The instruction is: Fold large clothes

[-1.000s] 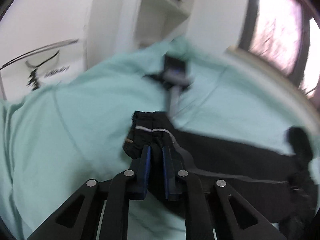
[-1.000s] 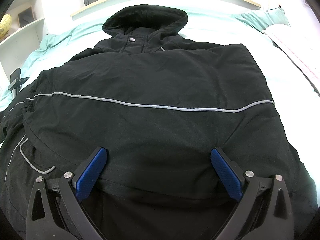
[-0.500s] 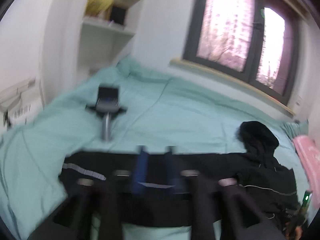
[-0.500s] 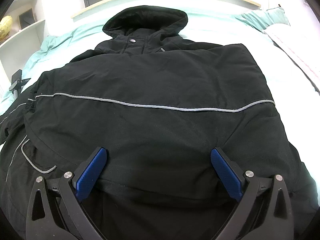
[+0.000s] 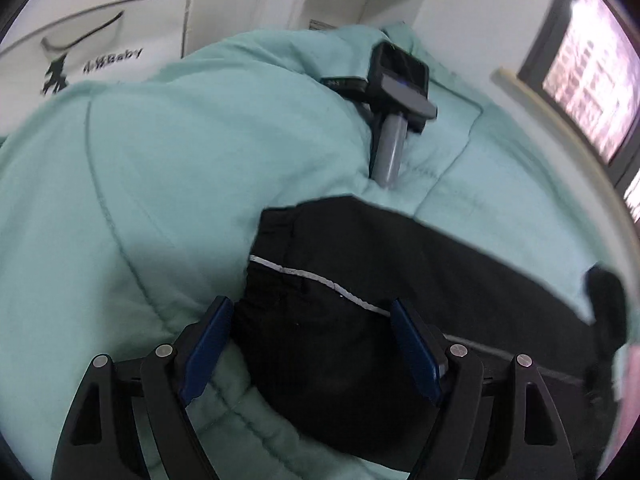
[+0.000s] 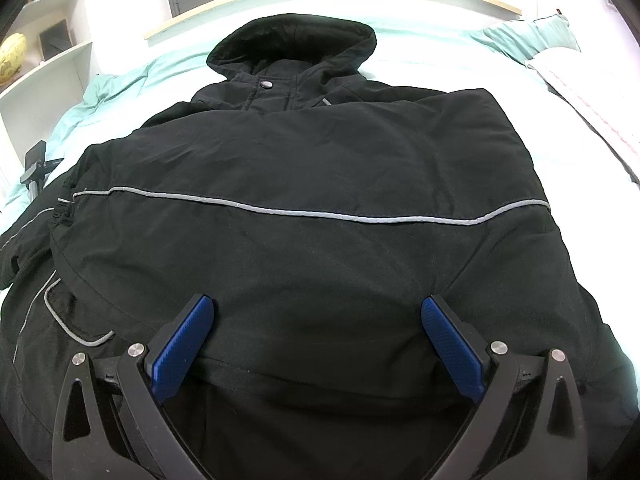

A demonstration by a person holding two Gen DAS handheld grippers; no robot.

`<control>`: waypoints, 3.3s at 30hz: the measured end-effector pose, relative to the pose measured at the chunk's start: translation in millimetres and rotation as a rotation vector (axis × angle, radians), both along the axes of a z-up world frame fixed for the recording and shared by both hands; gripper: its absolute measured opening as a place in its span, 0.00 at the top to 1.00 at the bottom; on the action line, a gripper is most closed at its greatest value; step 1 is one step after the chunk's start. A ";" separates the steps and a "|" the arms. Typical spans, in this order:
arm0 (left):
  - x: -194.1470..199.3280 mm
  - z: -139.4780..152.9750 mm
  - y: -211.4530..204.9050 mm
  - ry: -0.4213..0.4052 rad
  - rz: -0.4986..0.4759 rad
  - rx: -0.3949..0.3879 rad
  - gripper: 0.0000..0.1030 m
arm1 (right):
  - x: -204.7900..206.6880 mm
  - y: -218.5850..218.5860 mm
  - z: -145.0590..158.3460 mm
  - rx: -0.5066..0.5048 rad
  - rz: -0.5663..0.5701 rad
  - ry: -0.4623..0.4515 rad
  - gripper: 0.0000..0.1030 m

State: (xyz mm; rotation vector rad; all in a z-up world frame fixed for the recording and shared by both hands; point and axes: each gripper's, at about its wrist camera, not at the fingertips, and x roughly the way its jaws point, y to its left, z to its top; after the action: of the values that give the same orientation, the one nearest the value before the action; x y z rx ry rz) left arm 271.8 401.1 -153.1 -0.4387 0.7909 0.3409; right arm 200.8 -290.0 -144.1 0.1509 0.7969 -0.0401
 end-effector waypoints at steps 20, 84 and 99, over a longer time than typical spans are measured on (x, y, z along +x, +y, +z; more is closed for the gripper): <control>-59.2 165.7 -197.2 -0.361 -0.450 0.198 0.85 | 0.1 -1.1 -0.8 0.006 0.007 -0.007 0.00; 8.2 25.6 -461.6 -0.002 -1.110 0.129 0.36 | 8.9 1.6 -1.2 -0.003 0.018 0.029 0.00; -10.4 84.5 -343.0 -0.127 -0.883 0.045 0.32 | 26.7 88.2 64.8 0.405 0.237 0.083 0.00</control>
State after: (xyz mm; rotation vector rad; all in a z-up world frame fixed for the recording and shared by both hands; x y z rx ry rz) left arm 261.4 58.1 -68.6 -0.0382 0.7771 -0.4866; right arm 227.5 -201.7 -79.3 0.4391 0.8945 0.3426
